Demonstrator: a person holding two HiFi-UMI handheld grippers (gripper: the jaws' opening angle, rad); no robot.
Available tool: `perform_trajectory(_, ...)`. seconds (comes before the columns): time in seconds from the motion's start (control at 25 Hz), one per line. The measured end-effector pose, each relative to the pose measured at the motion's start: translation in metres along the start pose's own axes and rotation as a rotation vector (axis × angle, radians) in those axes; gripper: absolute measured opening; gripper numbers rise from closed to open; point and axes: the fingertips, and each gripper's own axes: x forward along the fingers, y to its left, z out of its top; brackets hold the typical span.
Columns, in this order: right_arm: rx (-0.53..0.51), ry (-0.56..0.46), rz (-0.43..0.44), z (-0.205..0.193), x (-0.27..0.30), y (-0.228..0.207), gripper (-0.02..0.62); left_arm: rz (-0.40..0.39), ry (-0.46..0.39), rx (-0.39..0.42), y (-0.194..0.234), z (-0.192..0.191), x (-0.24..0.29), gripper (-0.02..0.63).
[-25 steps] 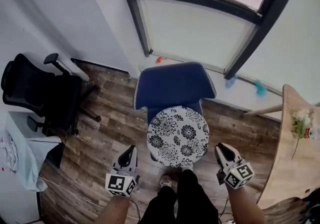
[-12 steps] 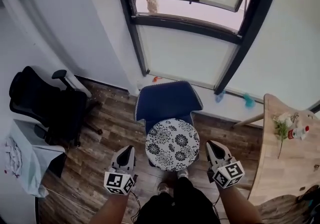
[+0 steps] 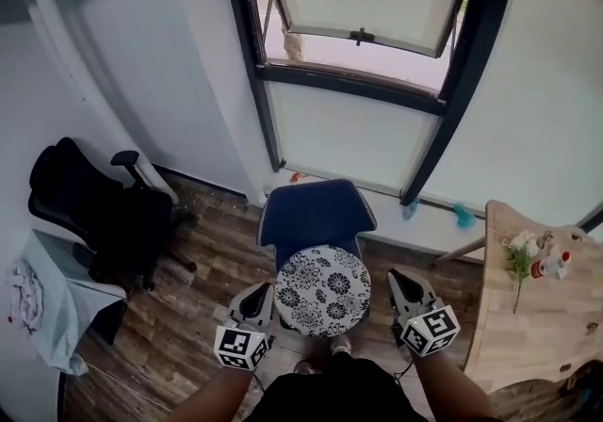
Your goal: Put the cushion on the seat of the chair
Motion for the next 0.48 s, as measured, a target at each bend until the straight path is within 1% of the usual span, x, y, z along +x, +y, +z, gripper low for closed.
perform_trajectory(0.08, -0.014, -0.015, -0.001, 0.008, 0.001, -0.001, 0.024, -0.009, -0.003, 0.002, -0.008, 0.001, 0.001, 0.012)
perform_trajectory(0.2, -0.03, -0.032, -0.001, 0.017, 0.004, -0.002, 0.023, 0.0, -0.027, -0.001, -0.004, 0.011, 0.003, 0.012)
perform_trajectory(0.4, -0.043, -0.04, -0.005, 0.023, 0.007, -0.004, 0.023, 0.002, -0.059, 0.09, 0.007, 0.035, 0.009, 0.012)
perform_trajectory(0.48, -0.053, -0.041, -0.004, 0.026, 0.009, -0.003, 0.025, 0.008, -0.073, 0.095, 0.011, 0.043, 0.009, 0.012)
